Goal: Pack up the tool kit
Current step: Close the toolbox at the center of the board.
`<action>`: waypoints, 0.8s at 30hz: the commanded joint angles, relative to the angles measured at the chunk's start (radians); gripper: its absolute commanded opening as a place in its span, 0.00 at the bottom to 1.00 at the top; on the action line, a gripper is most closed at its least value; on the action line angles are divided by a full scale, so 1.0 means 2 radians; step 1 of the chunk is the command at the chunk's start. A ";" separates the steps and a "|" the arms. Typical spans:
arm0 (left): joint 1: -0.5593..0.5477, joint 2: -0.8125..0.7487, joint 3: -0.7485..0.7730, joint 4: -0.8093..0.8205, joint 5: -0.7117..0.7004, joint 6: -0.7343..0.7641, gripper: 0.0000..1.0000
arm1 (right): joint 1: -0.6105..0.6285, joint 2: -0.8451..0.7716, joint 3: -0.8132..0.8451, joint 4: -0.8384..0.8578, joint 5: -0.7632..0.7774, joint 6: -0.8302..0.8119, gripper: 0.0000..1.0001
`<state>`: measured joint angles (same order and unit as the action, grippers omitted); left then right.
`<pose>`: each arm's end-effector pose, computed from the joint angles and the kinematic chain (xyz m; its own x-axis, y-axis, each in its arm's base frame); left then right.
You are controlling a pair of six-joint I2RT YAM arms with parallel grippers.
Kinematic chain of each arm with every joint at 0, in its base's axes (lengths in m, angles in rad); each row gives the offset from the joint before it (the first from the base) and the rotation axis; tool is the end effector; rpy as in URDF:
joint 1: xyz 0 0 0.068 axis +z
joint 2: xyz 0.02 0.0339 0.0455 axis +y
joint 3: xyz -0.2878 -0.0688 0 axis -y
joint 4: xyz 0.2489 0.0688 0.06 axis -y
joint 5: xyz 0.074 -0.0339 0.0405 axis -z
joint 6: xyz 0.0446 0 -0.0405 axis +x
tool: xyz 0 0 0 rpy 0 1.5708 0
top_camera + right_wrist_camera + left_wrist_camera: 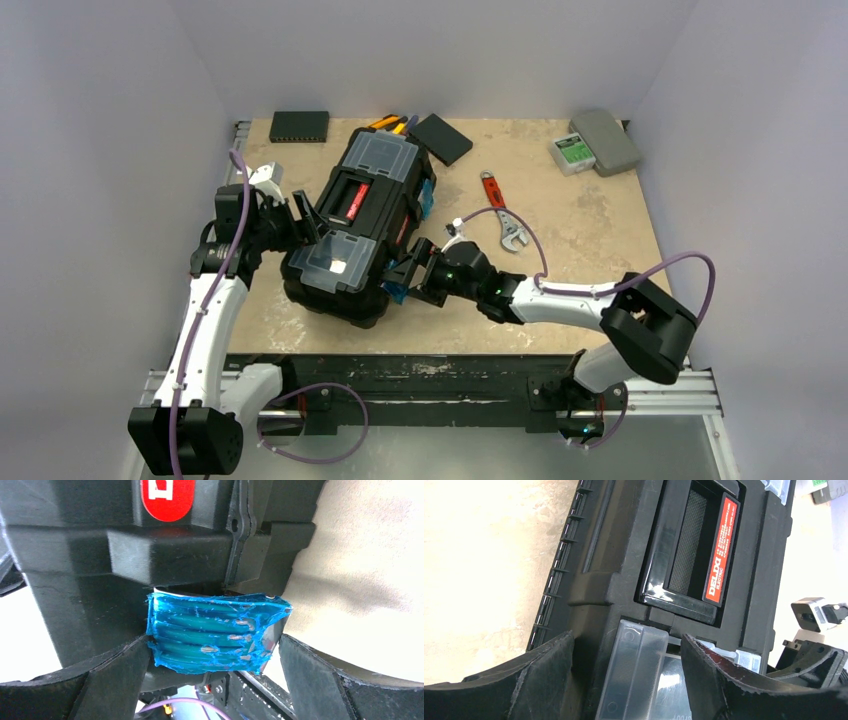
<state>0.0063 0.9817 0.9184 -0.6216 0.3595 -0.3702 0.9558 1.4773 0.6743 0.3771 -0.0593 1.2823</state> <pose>0.2020 -0.0144 0.3237 -0.6862 -0.3430 -0.6415 0.0196 0.8728 -0.4877 0.1808 0.2605 0.2137 -0.8793 0.4139 -0.2356 -0.0123 0.4748 0.8800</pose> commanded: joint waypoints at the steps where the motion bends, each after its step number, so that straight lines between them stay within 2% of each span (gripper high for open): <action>1: -0.014 0.015 -0.024 -0.096 0.053 -0.001 0.73 | 0.003 -0.031 0.000 -0.003 0.020 -0.015 0.99; 10: -0.014 0.015 -0.022 -0.096 0.052 0.000 0.73 | 0.003 -0.043 -0.003 -0.002 0.025 -0.013 0.95; 15: -0.014 0.015 -0.023 -0.096 0.052 0.000 0.73 | 0.003 -0.049 -0.002 -0.005 0.029 -0.014 0.83; 17: -0.014 0.015 -0.023 -0.096 0.052 0.000 0.73 | 0.003 -0.053 -0.002 -0.008 0.029 -0.015 0.83; 20: -0.014 0.015 -0.022 -0.096 0.051 0.000 0.73 | 0.003 -0.059 -0.003 -0.010 0.037 -0.017 0.84; 22: -0.014 0.015 -0.023 -0.097 0.052 0.000 0.73 | 0.003 -0.061 -0.001 -0.010 0.036 -0.023 0.92; 24: -0.014 0.015 -0.023 -0.097 0.052 0.000 0.73 | 0.003 -0.063 0.001 -0.012 0.036 -0.027 0.94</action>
<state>0.0063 0.9817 0.9184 -0.6277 0.3794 -0.3737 0.9573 1.3937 0.6621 0.3092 -0.0193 1.2560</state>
